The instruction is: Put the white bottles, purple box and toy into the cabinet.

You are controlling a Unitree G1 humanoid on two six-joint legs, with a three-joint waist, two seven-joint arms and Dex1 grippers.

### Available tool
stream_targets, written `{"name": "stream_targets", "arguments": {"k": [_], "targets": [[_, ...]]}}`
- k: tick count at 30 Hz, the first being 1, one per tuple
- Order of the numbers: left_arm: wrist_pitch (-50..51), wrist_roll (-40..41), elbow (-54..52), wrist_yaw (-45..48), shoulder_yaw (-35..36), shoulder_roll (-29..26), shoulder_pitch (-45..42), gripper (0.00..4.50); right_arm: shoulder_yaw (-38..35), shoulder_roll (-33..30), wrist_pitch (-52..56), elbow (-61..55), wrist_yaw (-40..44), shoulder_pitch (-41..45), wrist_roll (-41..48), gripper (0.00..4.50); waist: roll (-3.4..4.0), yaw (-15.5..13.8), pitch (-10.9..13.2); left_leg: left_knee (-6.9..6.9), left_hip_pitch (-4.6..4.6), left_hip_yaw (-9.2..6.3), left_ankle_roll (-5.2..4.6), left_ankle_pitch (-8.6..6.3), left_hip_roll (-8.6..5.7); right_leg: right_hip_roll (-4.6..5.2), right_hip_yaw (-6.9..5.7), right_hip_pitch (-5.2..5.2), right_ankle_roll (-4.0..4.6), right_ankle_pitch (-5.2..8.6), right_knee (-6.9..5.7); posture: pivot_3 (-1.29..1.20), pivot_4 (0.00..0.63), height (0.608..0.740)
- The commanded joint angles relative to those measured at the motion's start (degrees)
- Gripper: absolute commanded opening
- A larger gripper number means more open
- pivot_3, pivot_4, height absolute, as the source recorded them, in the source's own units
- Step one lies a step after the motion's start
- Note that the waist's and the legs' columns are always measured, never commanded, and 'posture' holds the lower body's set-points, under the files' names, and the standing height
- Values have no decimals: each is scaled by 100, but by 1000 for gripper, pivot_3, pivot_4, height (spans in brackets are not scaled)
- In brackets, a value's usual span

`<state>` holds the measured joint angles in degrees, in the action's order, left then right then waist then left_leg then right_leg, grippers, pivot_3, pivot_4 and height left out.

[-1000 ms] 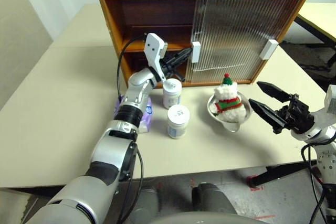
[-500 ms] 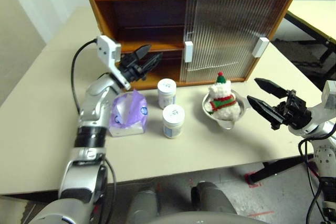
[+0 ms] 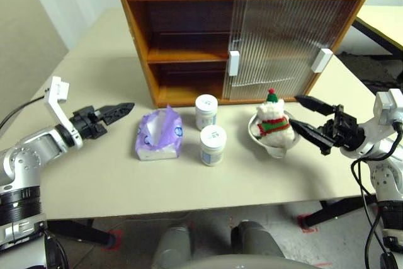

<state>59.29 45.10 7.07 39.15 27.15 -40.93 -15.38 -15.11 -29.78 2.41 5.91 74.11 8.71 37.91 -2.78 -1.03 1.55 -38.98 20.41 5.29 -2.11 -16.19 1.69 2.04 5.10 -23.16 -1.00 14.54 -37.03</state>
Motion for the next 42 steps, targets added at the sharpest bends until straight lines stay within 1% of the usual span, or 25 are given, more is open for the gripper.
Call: {"name": "stream_targets", "arguments": {"k": [1, 5, 8, 13, 14, 16, 19, 21, 23, 25, 26, 29, 32, 35, 38, 42], "targets": [[741, 191, 169, -233, 18, 50, 5, 4451, 67, -51, -135, 17, 91, 16, -105, 4500, -2, -19, 0, 0, 0, 0, 1, 0, -1, 3, 0, 0, -1, 1, -1, 112, 0, 740], [1266, 374, -21, -398, -7, 369, 25, 4451, 101, -20, -153, -25, 77, 1, -125, 4500, -3, -8, -1, 0, 2, 2, 5, -3, -2, 8, 1, 0, 12, -7, 1, 106, 0, 740], [1442, 411, -30, -592, -2, 698, -8, 4451, 181, 20, -157, -130, 25, -55, -185, 4500, -4, -3, -1, 0, 5, 2, 10, -5, -1, 9, 2, -4, 16, -9, 0, 103, 0, 740], [1510, 207, 97, -718, -223, 868, 89, 4451, 228, 48, -135, -264, -55, -116, -209, 4500, -3, 19, -3, 4, 9, -1, 18, -5, 2, 1, 6, -11, 22, -10, -2, 93, 0, 740], [1477, 163, 120, -771, -237, 889, 96, 4288, 233, 41, -115, -305, -83, -123, -204, 4500, -3, 20, -2, 5, 8, 0, 18, -5, 1, -1, 8, -11, 22, -10, -2, 92, 0, 740], [1409, 117, 165, -815, -248, 913, 93, 3859, 239, 25, -86, -356, -127, -127, -194, 4500, -3, 17, -2, 5, 8, 1, 18, -5, 0, -1, 9, -11, 22, -10, -2, 92, 0, 740], [1321, 81, 231, -796, -260, 933, 71, 2739, 251, -2, -57, -390, -164, -122, -190, 4500, -3, 16, -2, 4, 9, 1, 18, -5, -1, 0, 8, -11, 21, -10, 0, 91, 0, 740], [1271, 82, 254, -783, -259, 947, 61, 1842, 257, -10, -49, -395, -172, -115, -196, 4500, -4, 13, -2, 5, 9, 1, 18, -5, -1, 0, 8, -11, 22, -9, 1, 92, 0, 740], [1180, 117, 287, -762, -207, 986, 34, 1171, 276, -9, -38, -403, -187, -95, -208, 4500, -3, 11, -2, 4, 10, 0, 18, -5, -1, 1, 6, -11, 22, -9, 2, 94, 0, 740], [1109, 192, 306, -741, -118, 1025, 5, 349, 295, -9, -31, -410, -197, -82, -215, 4500, -4, 13, -2, 5, 10, 0, 18, -5, -1, 1, 7, -11, 22, -9, 2, 94, 0, 740], [1092, 232, 309, -739, -73, 1043, -8, 36, 302, -13, -30, -407, -199, -77, -215, 4500, -4, 12, -2, 5, 11, 0, 18, -5, -1, 1, 7, -11, 22, -9, 3, 95, 0, 740], [1234, 656, 167, -824, 391, 1189, -157, 36, 322, -41, -40, -375, -188, -64, -211, 4500, -5, 12, -2, 5, 12, 0, 18, -5, -1, 3, 6, -12, 22, -9, 3, 99, 0, 740], [1356, 911, 66, -944, 652, 1250, -247, 36, 330, -58, -56, -327, -172, -37, -210, 4500, -6, 11, -1, 5, 14, -1, 18, -5, 0, 1, 5, -13, 22, -9, 3, 105, 0, 740], [1604, 1446, -201, -1216, 1097, 1361, -458, 36, 330, -75, -74, -264, -133, 13, -209, 4500, -8, 11, 0, 5, 14, -1, 18, -5, -1, 1, 5, -12, 21, -9, 4, 111, 0, 740], [1764, 1840, -436, -1570, 1309, 1483, -638, 36, 318, -74, -72, -229, -106, 60, -187, 4500, -14, 9, 4, 5, 16, -3, 18, -5, -1, 2, 5, -12, 20, -10, 4, 115, 0, 740], [1698, 2360, -716, -2201, 1429, 1783, -1053, 36, 292, -48, -58, -210, -70, 120, -124, 4500, -17, -3, 5, 5, 15, -2, 18, -5, -2, 2, 5, -10, 19, -11, 4, 118, 0, 740]]}}
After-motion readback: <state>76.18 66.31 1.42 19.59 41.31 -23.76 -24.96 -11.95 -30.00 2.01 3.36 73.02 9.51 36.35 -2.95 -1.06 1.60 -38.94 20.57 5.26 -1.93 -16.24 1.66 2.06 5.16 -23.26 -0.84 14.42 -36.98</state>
